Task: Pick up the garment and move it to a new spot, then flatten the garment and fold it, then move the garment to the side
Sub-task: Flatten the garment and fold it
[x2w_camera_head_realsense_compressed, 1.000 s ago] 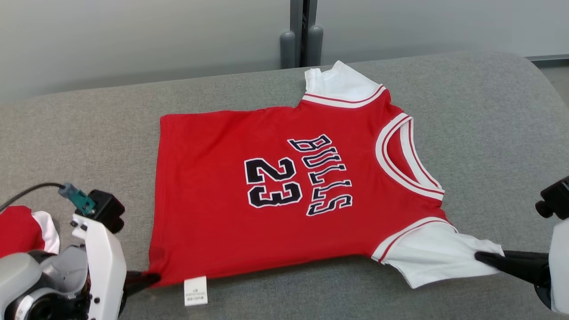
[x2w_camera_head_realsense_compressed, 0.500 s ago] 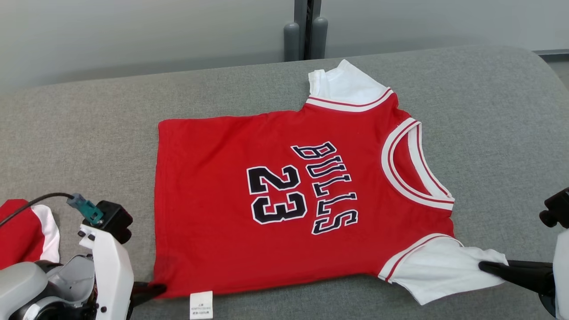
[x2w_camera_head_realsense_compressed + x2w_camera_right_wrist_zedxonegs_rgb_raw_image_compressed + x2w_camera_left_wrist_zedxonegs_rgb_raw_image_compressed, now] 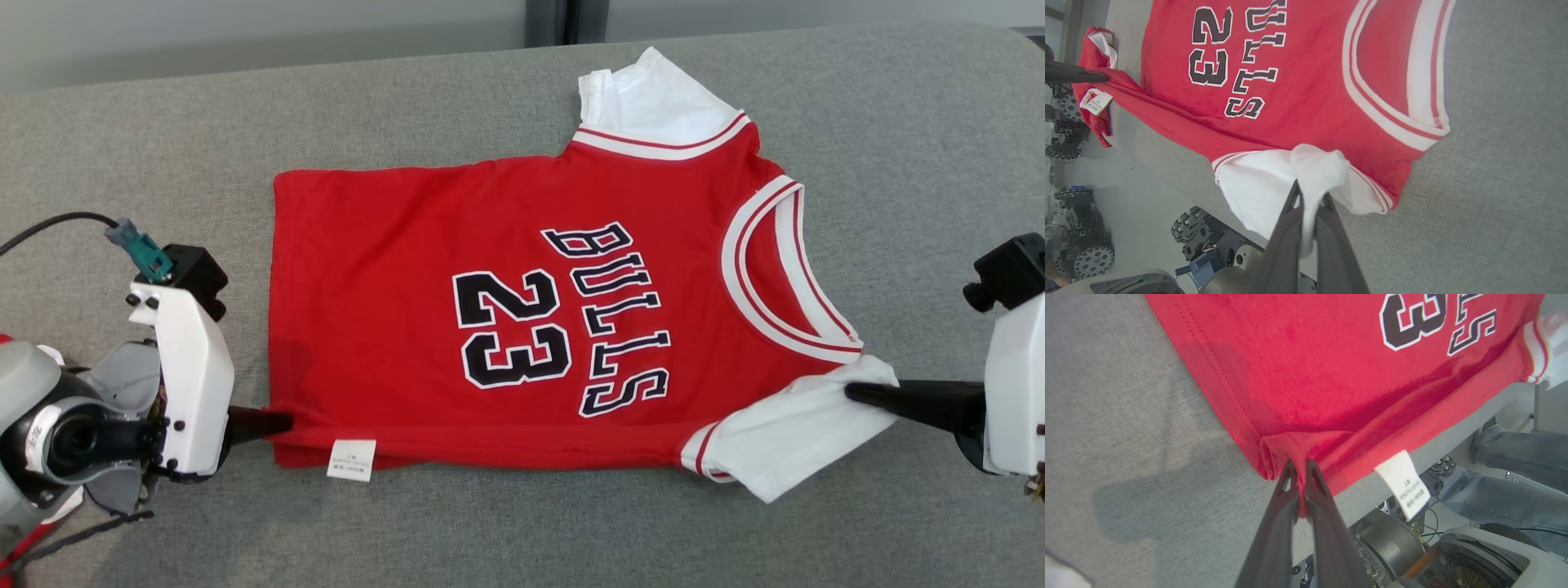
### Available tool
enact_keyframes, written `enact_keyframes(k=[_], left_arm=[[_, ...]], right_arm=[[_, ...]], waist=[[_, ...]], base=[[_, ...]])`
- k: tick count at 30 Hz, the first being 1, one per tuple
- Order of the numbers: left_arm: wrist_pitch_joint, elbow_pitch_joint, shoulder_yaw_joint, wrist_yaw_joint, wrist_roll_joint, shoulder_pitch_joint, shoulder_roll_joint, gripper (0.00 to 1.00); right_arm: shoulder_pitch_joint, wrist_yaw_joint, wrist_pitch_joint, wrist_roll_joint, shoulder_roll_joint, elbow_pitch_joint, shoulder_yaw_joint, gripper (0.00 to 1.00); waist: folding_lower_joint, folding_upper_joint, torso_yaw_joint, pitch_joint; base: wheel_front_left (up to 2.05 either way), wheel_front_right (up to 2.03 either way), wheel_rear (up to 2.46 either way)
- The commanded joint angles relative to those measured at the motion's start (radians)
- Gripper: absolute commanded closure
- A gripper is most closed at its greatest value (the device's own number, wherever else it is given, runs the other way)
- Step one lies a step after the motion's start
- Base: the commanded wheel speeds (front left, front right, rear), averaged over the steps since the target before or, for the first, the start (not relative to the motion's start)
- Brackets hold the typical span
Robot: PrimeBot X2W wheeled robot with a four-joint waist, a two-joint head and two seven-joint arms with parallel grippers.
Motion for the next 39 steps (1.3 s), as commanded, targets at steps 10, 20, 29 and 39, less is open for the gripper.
enact_keyframes(k=[10,20,29,39], left_arm=[[0.062,0.135,0.026,-0.006,-0.015,-0.108,-0.076,1.00],[0.085,0.222,0.034,-0.022,-0.006,-0.145,-0.090,1.00],[0.072,0.260,0.041,-0.037,0.003,-0.158,-0.117,1.00],[0.068,0.321,0.041,-0.053,0.024,-0.188,-0.147,1.00]], right_arm=[[-0.103,0.000,0.068,0.069,0.076,0.126,-0.026,1.00],[-0.146,0.000,0.054,0.110,0.104,0.239,-0.032,1.00],[-0.169,0.000,0.022,0.138,0.116,0.284,-0.035,1.00],[-0.219,0.000,0.003,0.119,0.167,0.327,-0.023,1.00]], waist=[[0.0000,0.0000,0.008,0.063],[0.0000,0.0000,0.021,0.092],[0.0000,0.0000,0.025,0.104],[0.0000,0.0000,0.012,0.122]], base=[[0.00,0.00,0.00],[0.00,0.00,0.00],[0.00,0.00,0.00],[0.00,0.00,0.00]])
